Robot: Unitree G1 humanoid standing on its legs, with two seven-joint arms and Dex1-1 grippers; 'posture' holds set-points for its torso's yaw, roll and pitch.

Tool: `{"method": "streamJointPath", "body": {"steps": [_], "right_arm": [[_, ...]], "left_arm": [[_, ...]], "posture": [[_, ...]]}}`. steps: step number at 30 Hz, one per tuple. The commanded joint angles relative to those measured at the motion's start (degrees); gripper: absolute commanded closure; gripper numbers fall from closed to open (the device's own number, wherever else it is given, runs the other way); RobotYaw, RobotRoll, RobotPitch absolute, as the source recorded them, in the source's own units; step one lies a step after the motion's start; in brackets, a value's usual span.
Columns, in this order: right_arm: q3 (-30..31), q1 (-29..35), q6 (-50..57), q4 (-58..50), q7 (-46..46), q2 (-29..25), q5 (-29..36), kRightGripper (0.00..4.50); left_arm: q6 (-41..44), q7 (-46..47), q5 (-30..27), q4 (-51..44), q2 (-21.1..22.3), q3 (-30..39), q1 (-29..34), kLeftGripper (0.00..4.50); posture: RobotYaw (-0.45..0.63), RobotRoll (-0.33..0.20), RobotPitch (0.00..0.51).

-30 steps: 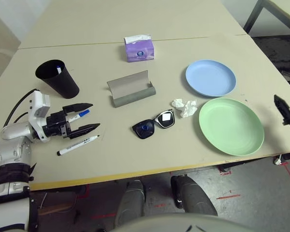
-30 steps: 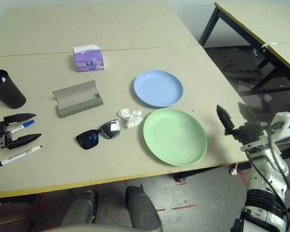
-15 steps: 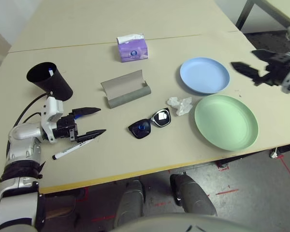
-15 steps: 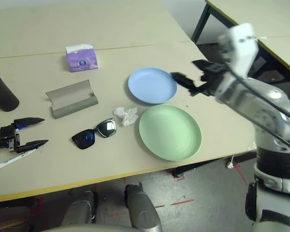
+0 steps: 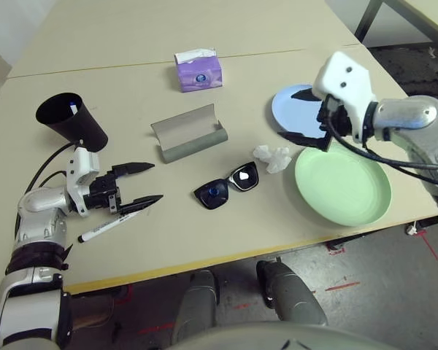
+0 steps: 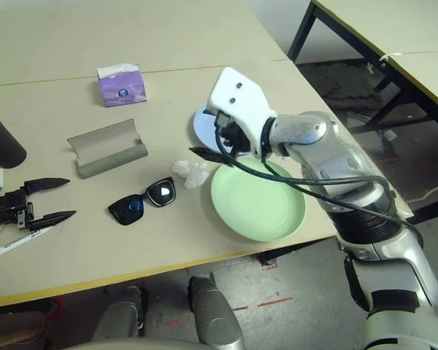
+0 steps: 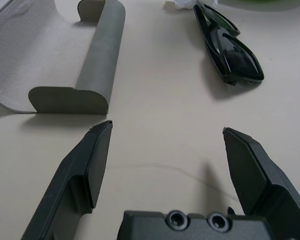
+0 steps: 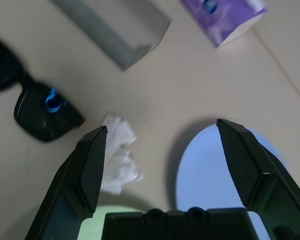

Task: Organize and tidy the items on the table.

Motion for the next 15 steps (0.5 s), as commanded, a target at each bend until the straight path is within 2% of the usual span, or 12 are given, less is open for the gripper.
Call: {"method": "streamJointPath", "body": {"steps": [1, 6, 9, 15], "right_arm": [[1.21, 1.43, -1.25, -1.41, 1.59, 0.68, -2.5, 0.05], [0.7, 2.1, -1.43, -1.0, 2.45, 2.16, -4.18, 0.05], [-0.15, 3.08, -0.76, -1.41, 4.48, 0.32, -4.51, 0.05], [-3.87, 10.32, 2.77, -7.11, 13.31, -13.08, -2.53, 0.05]], "left_arm": [[-0.28, -0.1, -0.15, -1.01, 0.13, 0.21, 1.34, 0.0], [-0.05, 0.12, -0.29, -1.61, 0.32, 0.34, 1.81, 0.0], [0.07, 0.16, -0.25, -1.79, 0.37, 0.33, 1.89, 0.0], [0.14, 0.14, -0.1, -1.62, 0.3, 0.25, 1.98, 0.0]], "posture": [[-0.19, 0.0, 0.179], [-0.19, 0.0, 0.187], [-0.19, 0.0, 0.189], [-0.21, 0.0, 0.194]]}}
